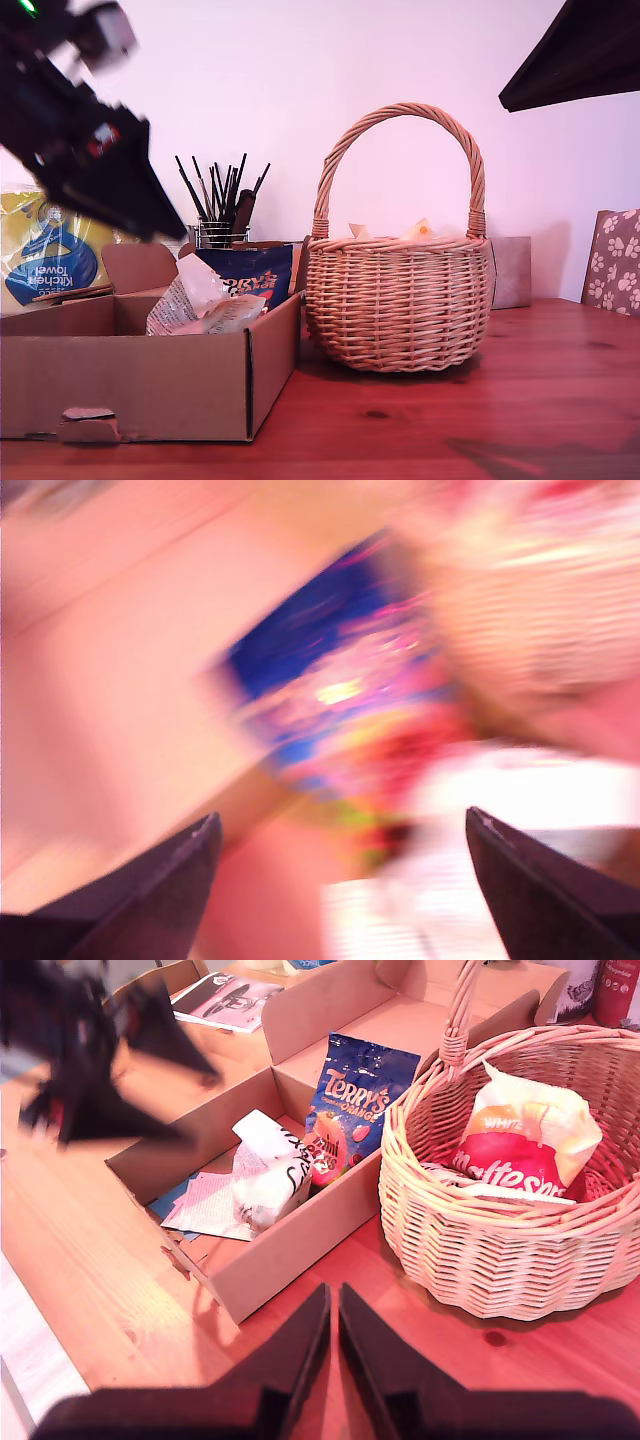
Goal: Move the bags of Easter eggs from the cardboard box on the left into the woven basket on the right side.
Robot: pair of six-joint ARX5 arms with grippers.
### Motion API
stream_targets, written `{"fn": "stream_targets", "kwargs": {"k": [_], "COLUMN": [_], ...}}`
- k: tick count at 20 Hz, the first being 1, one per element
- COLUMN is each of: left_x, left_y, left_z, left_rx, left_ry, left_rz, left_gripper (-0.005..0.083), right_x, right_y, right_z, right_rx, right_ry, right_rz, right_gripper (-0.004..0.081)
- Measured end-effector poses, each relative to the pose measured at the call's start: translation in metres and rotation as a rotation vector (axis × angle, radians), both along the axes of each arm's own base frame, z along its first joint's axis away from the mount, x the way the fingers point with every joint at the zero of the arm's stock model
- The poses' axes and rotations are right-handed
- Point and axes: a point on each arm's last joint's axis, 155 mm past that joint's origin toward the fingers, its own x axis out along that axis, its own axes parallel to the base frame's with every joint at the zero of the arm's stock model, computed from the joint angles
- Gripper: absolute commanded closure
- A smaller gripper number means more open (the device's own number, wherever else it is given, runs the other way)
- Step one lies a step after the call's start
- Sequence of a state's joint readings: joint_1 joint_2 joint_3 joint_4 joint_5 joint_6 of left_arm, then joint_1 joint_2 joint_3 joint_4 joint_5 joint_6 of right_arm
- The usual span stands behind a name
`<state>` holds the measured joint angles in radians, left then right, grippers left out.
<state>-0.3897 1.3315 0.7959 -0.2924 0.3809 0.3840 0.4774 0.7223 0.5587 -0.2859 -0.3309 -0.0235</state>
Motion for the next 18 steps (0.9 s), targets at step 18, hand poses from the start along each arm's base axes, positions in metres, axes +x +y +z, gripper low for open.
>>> {"fn": "stream_targets", "kwargs": {"k": [18], "left_x": [0.033], "left_y": [-0.033], "left_z": [-0.072], "left_rx": [0.018], "left_ry": [0.018], "left_rz": [-0.042], "left_gripper": [0.008], "right_x": [0.0], "right_y": [0.0], "right_z": [0.0], "right_rx": [0.015], "right_ry": [0.016], "right_rz": [-0.01], "right_gripper": [0.0771]}}
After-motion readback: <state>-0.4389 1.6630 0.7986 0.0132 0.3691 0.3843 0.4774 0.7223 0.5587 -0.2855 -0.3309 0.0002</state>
